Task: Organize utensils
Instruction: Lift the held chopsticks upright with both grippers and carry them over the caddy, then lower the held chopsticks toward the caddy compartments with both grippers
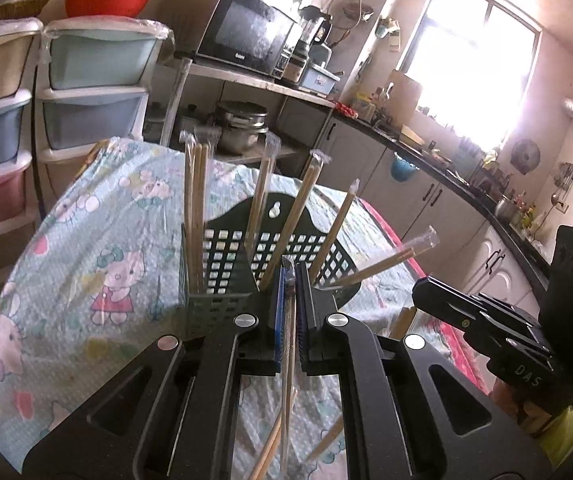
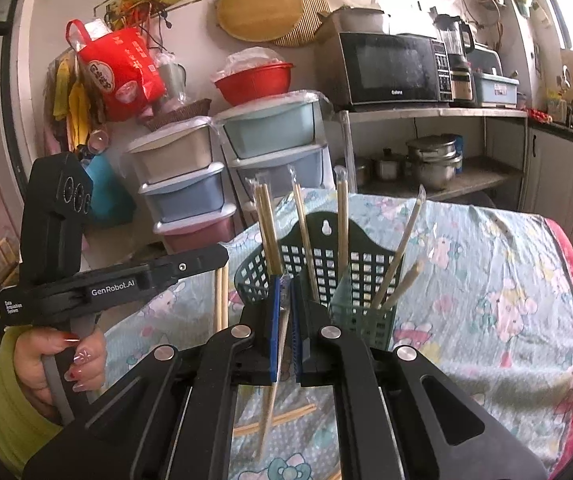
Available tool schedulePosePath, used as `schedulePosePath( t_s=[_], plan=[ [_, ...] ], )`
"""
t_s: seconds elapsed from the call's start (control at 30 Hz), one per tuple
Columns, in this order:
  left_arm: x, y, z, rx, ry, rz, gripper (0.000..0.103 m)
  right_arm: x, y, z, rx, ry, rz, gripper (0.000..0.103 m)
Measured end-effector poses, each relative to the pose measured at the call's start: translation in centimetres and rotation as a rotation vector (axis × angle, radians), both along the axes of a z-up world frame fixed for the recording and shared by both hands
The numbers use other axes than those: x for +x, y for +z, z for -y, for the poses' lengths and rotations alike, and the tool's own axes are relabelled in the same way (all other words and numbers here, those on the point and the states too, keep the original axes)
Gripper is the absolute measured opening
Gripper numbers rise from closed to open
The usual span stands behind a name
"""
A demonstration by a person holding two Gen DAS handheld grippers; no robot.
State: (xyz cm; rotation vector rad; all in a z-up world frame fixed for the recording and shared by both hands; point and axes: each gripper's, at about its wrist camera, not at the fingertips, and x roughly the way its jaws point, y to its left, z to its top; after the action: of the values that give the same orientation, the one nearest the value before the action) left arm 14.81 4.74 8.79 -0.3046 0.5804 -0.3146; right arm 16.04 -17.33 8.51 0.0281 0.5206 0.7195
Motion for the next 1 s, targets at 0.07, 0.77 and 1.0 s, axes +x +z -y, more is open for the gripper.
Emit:
schedulePosePath(
  t_s=[0.07,0.77,1.0],
  plan=[
    [0.0,0.4,-0.1,0.003,0.000,0.013,0.003,0.1,0.5,0.0,0.002,-0.002,0.012,0.005],
    [-0.5,6.4,1.0,0.052,-0.026,0.159,0.001,-0.3,5.6,0.3,0.056,-0.007,0.142,0.005],
    [-0.4,8.4,1.5,0.062,-0.035,0.212,0.001,0.0,6.7,0.4,0.076,-0.018,0.167,0.005]
  ],
)
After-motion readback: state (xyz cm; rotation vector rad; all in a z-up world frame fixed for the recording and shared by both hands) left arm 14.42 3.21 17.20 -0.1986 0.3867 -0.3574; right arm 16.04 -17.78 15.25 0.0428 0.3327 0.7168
